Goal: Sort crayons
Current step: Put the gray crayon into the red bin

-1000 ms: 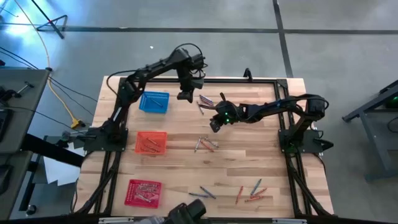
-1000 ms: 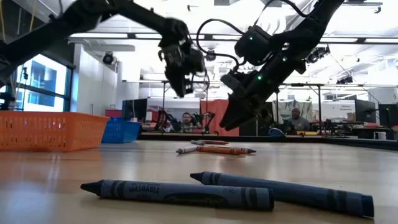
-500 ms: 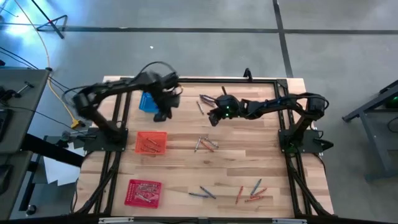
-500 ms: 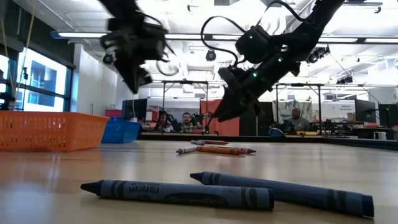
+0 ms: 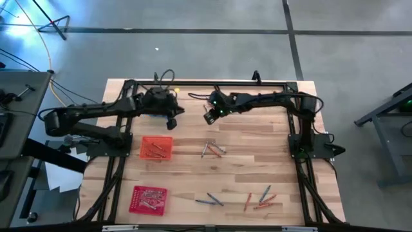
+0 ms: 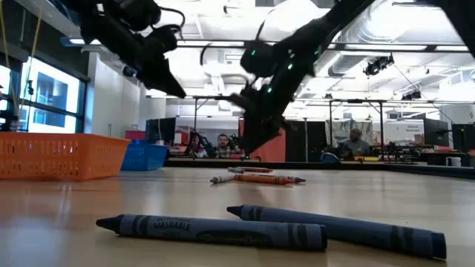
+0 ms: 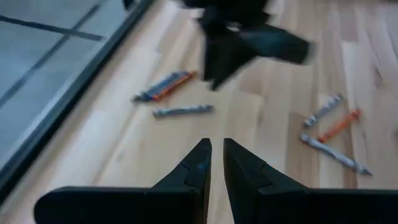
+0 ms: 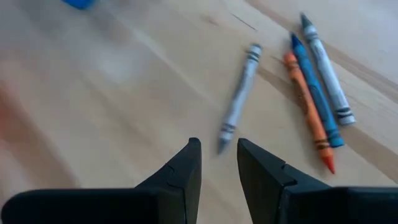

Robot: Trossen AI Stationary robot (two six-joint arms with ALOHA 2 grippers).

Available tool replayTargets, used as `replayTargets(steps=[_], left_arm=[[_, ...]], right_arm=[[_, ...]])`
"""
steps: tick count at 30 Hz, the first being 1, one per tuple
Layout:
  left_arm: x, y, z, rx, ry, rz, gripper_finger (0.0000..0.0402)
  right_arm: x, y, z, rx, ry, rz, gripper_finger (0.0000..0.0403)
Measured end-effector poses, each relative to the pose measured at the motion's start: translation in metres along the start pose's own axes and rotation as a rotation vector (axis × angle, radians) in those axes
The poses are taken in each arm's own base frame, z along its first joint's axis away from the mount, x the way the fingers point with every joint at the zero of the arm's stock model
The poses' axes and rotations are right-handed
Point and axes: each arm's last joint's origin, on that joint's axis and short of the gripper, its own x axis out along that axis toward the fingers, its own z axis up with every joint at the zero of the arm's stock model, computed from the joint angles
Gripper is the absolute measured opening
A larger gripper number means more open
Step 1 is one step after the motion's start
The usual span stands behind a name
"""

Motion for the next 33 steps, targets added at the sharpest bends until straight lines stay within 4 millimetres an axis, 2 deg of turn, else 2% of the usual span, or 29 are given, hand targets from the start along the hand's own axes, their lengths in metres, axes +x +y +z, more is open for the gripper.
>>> replayTargets(steps=[4,13,23,33], left_arm=[[0.005,-0.01,-0.002,0.019,0.025,-0.038,0.003],[0.006,-0.033,-0.002,0.071,0.023,-0.1,0.003],[0.005,-0.045,-0.001,0.115,0.023,0.025,0.003],[0.004,-0.058,-0.002,0.143,0.019,-0.001,0.003]], right_arm=[[0.015,-0.005,0.01,0.023,0.05,0.007,0.0099],[0.026,-0.002,0.031,0.063,0.06,0.058,0.0099],[0.038,0.002,0.046,0.063,0.172,-0.018,0.0099],[0.065,0.004,0.053,-0.001,0.295,-0.121,0.0099]])
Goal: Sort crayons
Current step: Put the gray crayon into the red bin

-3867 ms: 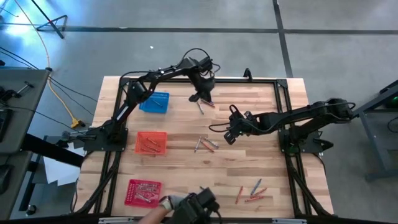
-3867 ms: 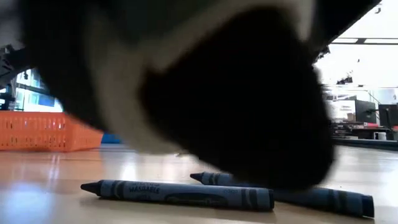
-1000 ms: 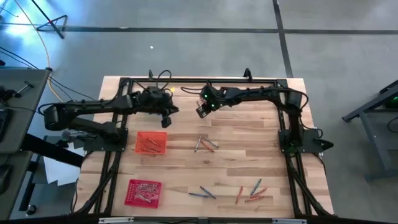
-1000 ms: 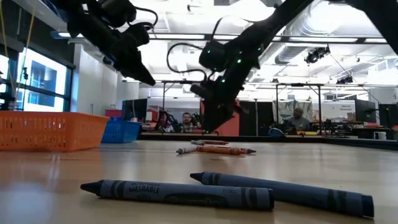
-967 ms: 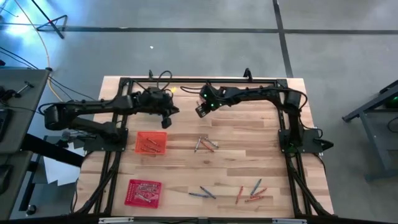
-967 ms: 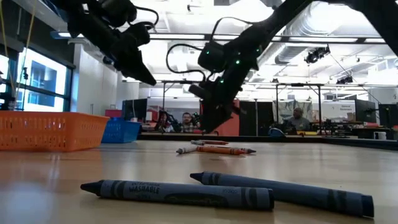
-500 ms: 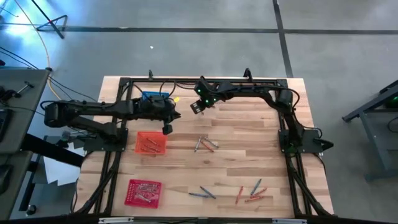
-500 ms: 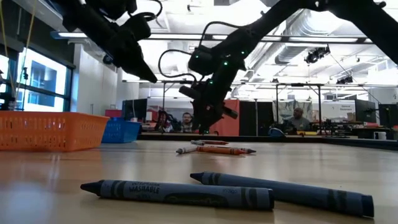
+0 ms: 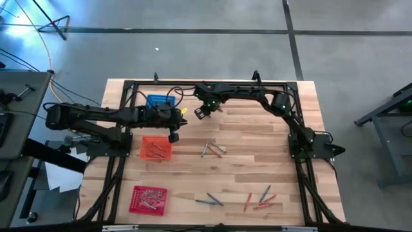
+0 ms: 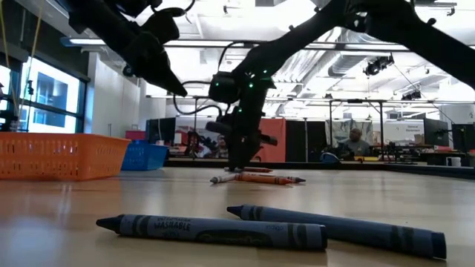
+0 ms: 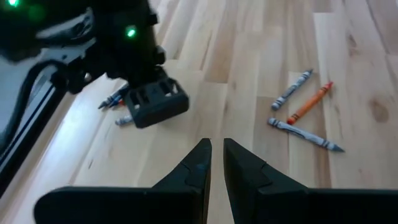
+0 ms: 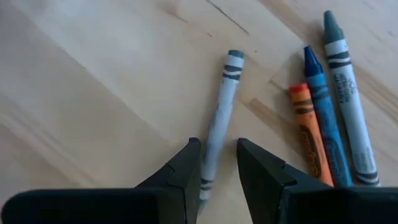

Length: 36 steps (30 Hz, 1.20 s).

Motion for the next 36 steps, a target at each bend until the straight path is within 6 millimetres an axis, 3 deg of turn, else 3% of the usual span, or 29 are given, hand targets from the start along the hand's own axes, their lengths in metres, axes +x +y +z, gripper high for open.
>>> replayTargets(steps=[6,13,19,24,30,36], left_arm=[[-0.001,-0.005,0.0,0.014,-0.002,-0.017,0.003],[-0.002,-0.009,0.001,0.025,-0.003,-0.005,0.003],[-0.002,-0.013,0.001,0.034,-0.007,-0.016,0.003],[-0.003,-0.014,-0.002,0.044,0.026,0.1,0.003],[-0.005,-0.015,-0.006,0.002,0.03,0.298,0.003],[0.006,-0.019,-0.044,-0.159,-0.098,0.318,0.003]], right_arm=[[0.004,-0.001,0.004,-0.037,0.055,-0.012,0.0095],[0.004,-0.002,0.002,-0.053,0.087,-0.005,0.0014],[-0.002,0.001,0.005,-0.103,0.102,-0.004,0.0005],[-0.033,0.013,0.009,-0.202,0.103,-0.063,0.0003],[-0.072,0.032,-0.001,-0.331,0.123,-0.216,0.0002],[-0.118,0.05,-0.033,-0.415,0.123,-0.252,0.0001]])
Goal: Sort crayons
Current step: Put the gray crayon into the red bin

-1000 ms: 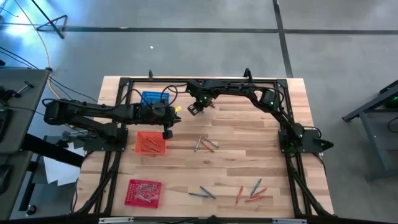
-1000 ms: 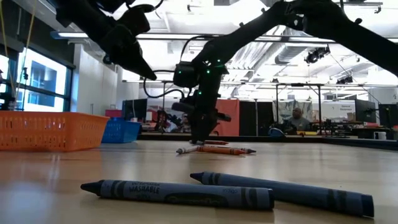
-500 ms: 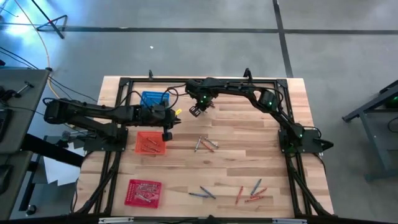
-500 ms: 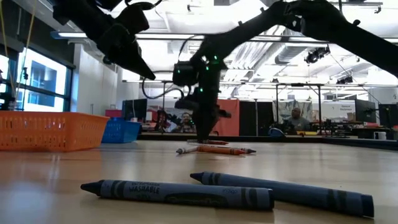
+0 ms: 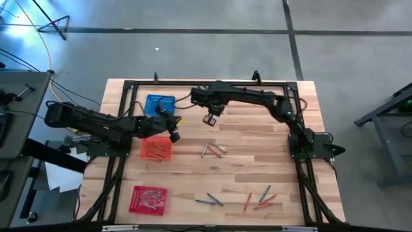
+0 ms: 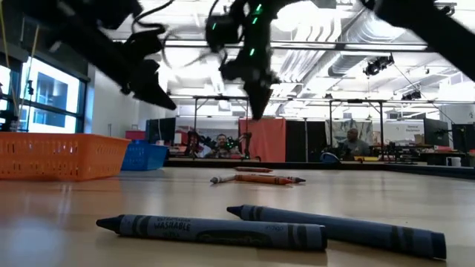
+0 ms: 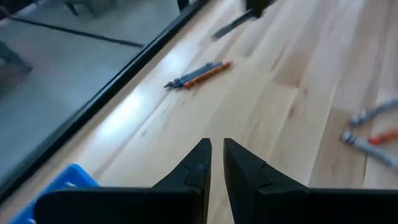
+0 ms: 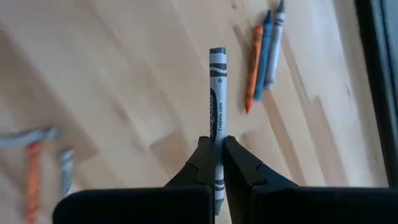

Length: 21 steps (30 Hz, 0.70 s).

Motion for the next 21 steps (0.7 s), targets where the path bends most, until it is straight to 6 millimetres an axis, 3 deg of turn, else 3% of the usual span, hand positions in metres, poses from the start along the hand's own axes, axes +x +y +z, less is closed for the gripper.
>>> replayTargets(steps=[3,6,9,14,19,21], left_arm=[[-0.001,0.002,-0.017,-0.104,-0.117,-0.041,0.003],[-0.006,0.003,-0.019,-0.148,-0.308,-0.142,0.003],[-0.011,0.002,-0.017,-0.079,-0.429,-0.244,0.003],[-0.013,-0.003,-0.009,0.054,-0.493,-0.355,0.003],[-0.013,-0.006,0.016,-0.174,-0.514,-0.411,0.003],[-0.013,-0.009,0.025,-0.188,-0.523,-0.455,0.0031]], right_arm=[[-0.025,0.004,-0.022,0.023,-0.052,0.009,0.0001],[-0.044,0.011,-0.048,0.07,-0.171,0.011,0.0001],[-0.056,0.023,-0.072,0.116,-0.344,0.083,0.0001],[-0.045,0.043,-0.106,0.172,-0.558,0.252,0.0001],[-0.025,0.066,-0.121,0.176,-0.758,0.384,0.0],[-0.024,0.074,-0.122,0.171,-0.844,0.436,0.0]])
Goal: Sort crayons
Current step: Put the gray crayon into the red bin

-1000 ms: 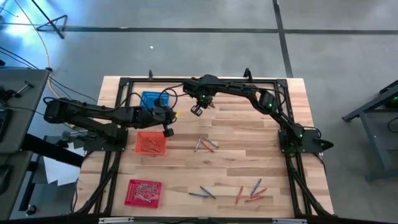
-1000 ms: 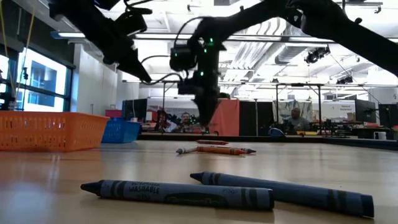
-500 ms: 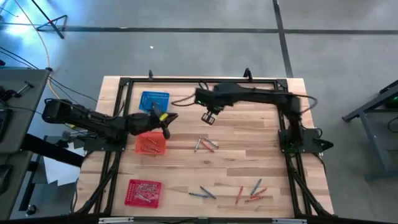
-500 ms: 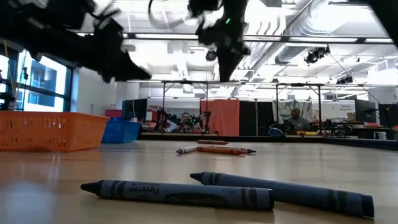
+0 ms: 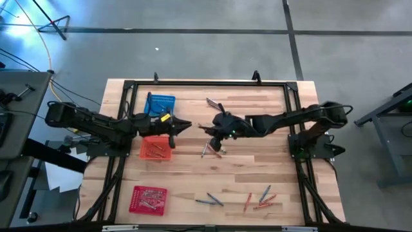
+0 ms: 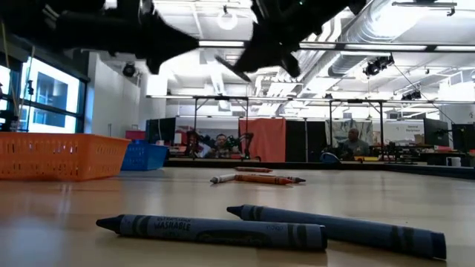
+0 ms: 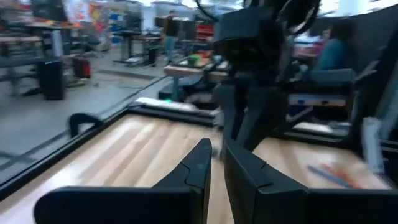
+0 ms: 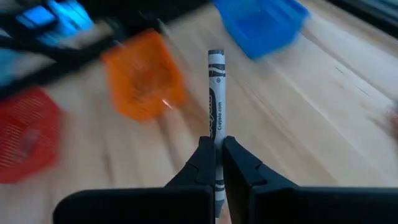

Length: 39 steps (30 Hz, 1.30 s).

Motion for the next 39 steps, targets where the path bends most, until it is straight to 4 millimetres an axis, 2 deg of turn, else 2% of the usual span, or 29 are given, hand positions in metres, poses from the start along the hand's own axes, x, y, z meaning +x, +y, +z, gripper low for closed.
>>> replayTargets(steps=[6,13,23,28,34,39], left_arm=[[0.015,-0.015,0.007,-0.013,0.005,-0.053,0.0042],[0.022,-0.025,0.0,-0.004,0.039,-0.01,0.0056],[0.021,-0.029,-0.002,0.019,0.042,0.051,0.0099],[0.021,-0.028,-0.002,0.007,0.035,0.106,0.0099],[0.02,-0.032,-0.003,-0.002,0.042,0.092,0.0102],[0.019,-0.036,-0.003,0.057,0.046,0.074,0.0115]], right_arm=[[0.002,0.008,-0.009,-0.03,-0.068,0.049,0.0001],[-0.001,0.016,-0.011,-0.055,-0.084,0.047,0.0003],[0.0,0.015,-0.012,-0.052,-0.073,0.032,0.0001],[0.0,0.014,-0.014,-0.041,-0.061,0.027,0.0],[0.0,0.013,-0.016,-0.036,-0.032,0.011,0.0],[0.0,0.009,-0.018,-0.043,0.001,-0.005,0.0]])
